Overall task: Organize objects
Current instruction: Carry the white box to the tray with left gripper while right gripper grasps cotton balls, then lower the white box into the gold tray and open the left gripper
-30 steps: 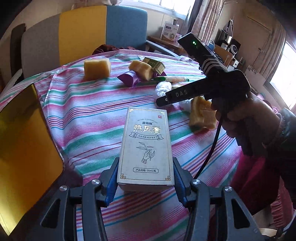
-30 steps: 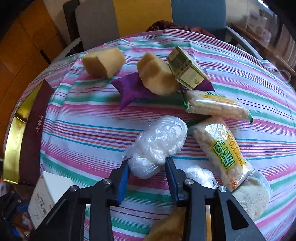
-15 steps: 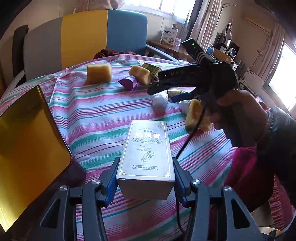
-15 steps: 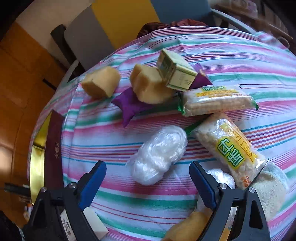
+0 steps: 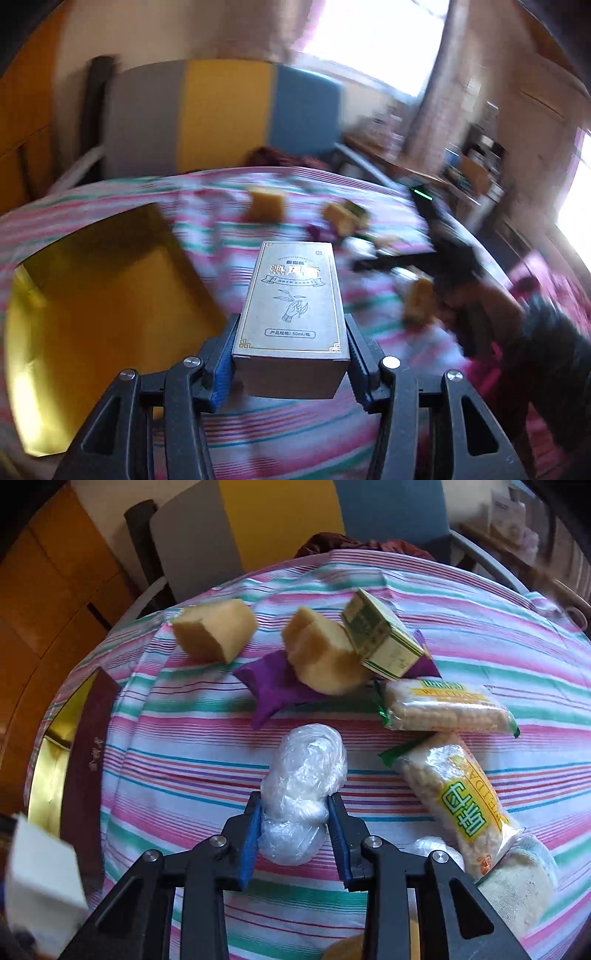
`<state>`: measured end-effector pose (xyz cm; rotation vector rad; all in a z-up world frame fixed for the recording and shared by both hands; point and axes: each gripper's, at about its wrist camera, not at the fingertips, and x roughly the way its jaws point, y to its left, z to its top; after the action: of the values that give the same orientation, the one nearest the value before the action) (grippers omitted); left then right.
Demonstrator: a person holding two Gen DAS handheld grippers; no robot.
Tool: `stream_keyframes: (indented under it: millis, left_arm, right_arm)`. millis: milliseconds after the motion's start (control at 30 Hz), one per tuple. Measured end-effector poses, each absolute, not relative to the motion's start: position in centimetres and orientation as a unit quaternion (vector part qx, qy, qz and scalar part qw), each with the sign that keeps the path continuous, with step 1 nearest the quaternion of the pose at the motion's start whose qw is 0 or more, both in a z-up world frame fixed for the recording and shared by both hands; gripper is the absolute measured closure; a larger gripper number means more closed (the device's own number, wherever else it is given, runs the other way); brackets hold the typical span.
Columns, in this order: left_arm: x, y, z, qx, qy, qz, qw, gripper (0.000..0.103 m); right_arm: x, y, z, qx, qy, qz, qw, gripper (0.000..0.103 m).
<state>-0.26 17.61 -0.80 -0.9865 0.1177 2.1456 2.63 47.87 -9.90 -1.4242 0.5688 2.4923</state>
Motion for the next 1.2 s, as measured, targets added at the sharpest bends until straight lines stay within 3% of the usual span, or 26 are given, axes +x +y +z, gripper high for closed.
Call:
stream_keyframes:
  millis: [200,467,867,1200]
  left_arm:
    - [-8.9,9.8,-1.5,-0.424,-0.004,0.878,0.223,0.051]
    - [-17.6,5.0,-5.2,-0.459,0.005,0.884,0.087,0.051]
    - [-21.6,3.8,-8.9,-0.499,0.02,0.866,0.021,0.051]
    - [-18.7,3.0,-4.7,-0.461,0.027,0.885,0.051,0.048]
  right_arm:
    - [2.3,46.1,-9.3,-0.479,0.166,0.858,0.084,0.068]
    - [2.2,45.1,-8.8,-0.474,0.152,0.864,0.071,0.068]
    - [2.0,44.9,-9.1,-0.479,0.141,0.864,0.066,0.068]
    - [2.2,45.0,-8.9,-0.473,0.141,0.866,0.072,0.068]
